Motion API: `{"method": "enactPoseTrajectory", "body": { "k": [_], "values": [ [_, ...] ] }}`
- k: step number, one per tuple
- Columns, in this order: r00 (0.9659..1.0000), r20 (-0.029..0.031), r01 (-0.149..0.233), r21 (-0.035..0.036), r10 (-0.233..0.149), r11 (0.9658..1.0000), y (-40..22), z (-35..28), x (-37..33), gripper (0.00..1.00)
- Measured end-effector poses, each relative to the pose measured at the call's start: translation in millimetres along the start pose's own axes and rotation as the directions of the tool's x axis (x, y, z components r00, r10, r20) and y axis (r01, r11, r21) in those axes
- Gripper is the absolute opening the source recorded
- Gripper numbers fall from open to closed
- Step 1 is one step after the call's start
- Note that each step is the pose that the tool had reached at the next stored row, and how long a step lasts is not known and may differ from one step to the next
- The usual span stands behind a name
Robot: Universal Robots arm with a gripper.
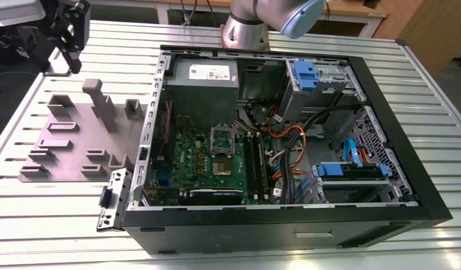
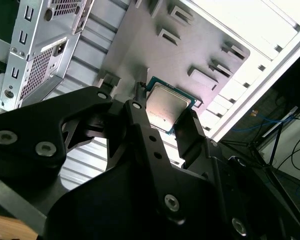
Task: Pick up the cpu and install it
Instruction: 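Pick up the cpu and move it towards the insertion slot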
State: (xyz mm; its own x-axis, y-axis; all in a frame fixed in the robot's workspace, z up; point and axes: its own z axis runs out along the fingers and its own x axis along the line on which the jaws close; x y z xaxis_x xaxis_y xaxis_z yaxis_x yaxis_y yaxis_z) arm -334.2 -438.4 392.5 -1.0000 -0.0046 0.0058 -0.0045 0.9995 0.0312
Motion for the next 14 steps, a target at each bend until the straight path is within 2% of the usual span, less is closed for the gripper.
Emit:
{"method": "enactPoseTrajectory", "body": {
  "k": [14],
  "values": [
    [1.0, 0.0, 0.0, 0.0, 0.0, 1.0, 0.0, 0.0, -3.2, 0.47]
  ]
}}
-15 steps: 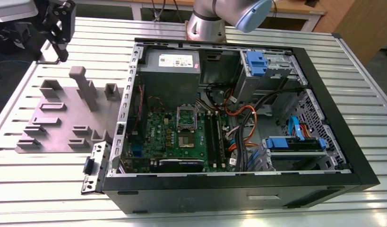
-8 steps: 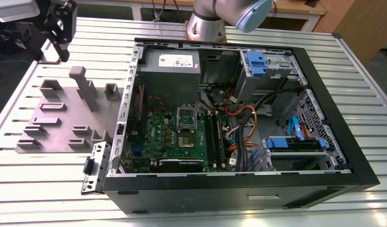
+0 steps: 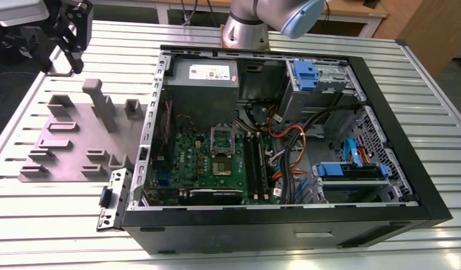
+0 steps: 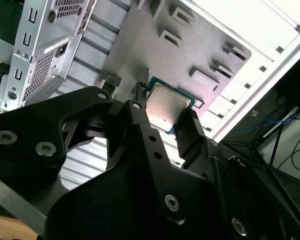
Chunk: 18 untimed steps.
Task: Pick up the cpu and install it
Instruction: 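Pick up the cpu and move it towards the insertion slot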
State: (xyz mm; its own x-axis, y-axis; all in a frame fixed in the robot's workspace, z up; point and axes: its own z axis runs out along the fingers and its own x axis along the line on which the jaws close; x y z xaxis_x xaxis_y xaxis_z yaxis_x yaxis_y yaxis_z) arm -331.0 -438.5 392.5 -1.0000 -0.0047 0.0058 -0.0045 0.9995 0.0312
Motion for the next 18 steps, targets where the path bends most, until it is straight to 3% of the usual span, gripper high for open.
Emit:
{"method": "enactPoseTrajectory", "body": {
  "k": [18],
  "values": [
    [1.0, 0.0001, 0.0, 0.0, 0.0, 1.0, -0.1, 0.0, -7.2, 0.47]
  ]
}}
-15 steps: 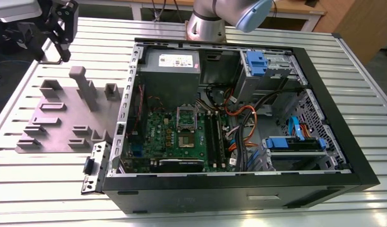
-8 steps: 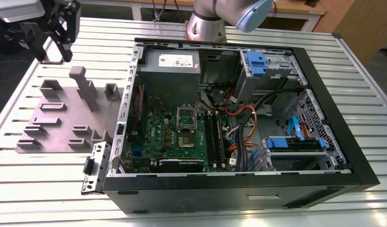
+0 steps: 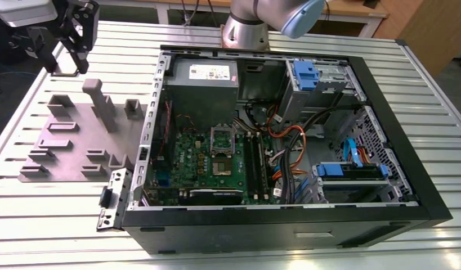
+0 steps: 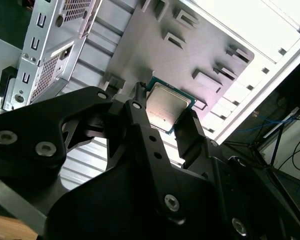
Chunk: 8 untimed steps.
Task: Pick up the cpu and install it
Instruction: 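Pick up the cpu and move it towards the insertion slot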
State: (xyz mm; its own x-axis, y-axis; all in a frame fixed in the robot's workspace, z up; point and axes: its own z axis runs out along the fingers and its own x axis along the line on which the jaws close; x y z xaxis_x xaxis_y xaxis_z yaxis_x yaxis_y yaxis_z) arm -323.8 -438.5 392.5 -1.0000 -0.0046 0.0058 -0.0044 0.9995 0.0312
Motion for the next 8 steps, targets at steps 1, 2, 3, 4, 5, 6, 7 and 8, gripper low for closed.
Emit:
{"method": "enactPoseTrajectory", "body": {
  "k": [1, 2, 3, 4, 5, 6, 7, 8],
  "values": [
    [1.0, -0.0001, 0.0, 0.0001, 0.0, 1.0, 0.0, -0.1, -0.1, 0.47],
    [1.0, -0.0001, 0.0, 0.0, 0.0, 1.0, 0.0, 0.0, -0.3, 0.47],
    [1.0, -0.0001, 0.0, 0.0, 0.0, 1.0, 0.0, 0.0, -0.5, 0.47],
    [1.0, 0.0, 0.0, 0.0, 0.0, 1.0, 0.0, 0.0, -0.5, 0.47],
    [1.0, 0.0, 0.0, 0.0, 0.0, 1.0, 0.0, 0.0, -0.6, 0.47],
    [1.0, 0.0, 0.0, 0.0, 0.0, 1.0, 0.0, 0.0, -0.9, 0.47],
    [1.0, 0.0, 0.0, 0.0, 0.0, 1.0, 0.0, 0.0, -1.4, 0.47],
    [1.0, -0.0001, 0.0, 0.0, 0.0, 1.0, 0.0, 0.0, -1.8, 0.47]
  ]
}}
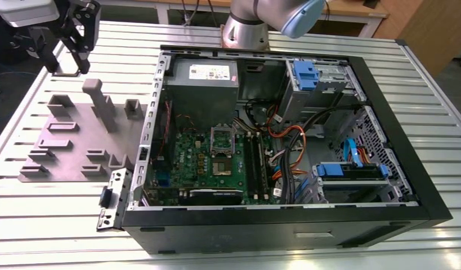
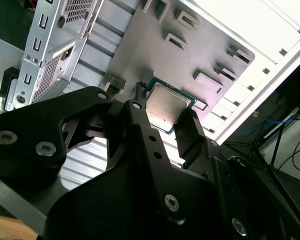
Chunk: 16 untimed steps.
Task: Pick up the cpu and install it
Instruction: 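Pick up the cpu and move it towards the insertion slot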
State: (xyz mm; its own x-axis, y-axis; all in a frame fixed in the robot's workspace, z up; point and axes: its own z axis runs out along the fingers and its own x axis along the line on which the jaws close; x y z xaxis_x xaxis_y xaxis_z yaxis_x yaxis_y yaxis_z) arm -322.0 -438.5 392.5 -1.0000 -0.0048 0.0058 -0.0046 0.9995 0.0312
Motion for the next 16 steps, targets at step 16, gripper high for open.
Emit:
{"method": "enactPoseTrajectory", "body": {
  "k": [16],
  "values": [
    [1.0, 0.0, 0.0, 0.0002, 0.0, 1.0, -2.6, -0.1, -5.5, 0.47]
  ]
}}
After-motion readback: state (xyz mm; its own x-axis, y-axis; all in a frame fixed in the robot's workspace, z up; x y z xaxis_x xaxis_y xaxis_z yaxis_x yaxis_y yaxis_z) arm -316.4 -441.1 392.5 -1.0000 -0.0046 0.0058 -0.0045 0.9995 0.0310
